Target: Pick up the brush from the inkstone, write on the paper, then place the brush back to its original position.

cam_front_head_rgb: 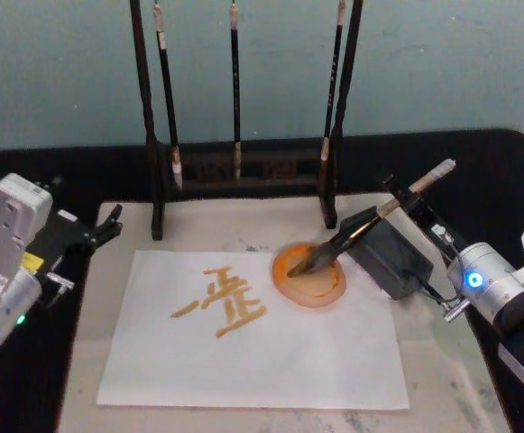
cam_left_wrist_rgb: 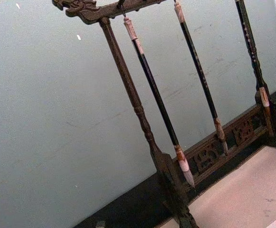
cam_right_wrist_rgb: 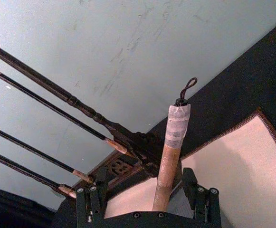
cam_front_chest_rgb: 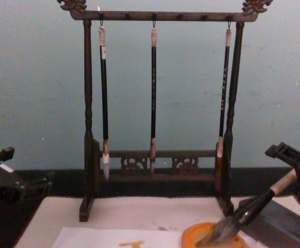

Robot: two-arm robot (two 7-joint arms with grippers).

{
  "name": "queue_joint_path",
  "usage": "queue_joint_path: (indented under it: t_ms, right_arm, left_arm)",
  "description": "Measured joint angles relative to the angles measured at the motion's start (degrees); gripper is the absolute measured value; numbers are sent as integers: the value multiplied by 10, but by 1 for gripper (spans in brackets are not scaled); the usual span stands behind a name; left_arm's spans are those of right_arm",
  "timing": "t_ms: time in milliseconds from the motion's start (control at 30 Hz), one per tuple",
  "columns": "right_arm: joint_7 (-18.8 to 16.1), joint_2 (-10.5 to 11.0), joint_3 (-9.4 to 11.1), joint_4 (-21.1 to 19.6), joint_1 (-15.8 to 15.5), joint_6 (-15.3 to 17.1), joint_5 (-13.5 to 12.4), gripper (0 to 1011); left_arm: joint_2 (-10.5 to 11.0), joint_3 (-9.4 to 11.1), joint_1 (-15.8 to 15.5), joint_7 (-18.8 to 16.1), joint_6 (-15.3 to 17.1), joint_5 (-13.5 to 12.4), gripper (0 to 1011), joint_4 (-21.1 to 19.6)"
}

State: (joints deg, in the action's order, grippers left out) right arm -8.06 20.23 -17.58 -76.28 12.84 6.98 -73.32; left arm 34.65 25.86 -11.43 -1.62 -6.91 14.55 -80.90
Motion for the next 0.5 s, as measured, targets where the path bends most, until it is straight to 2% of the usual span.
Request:
queue_joint_path:
  t_ms: [500]
  right_arm:
    - [0, 2, -1, 0, 0, -1, -2, 1000]
  left_arm:
    - [0, 0, 0, 0, 0, 0, 1010, 0]
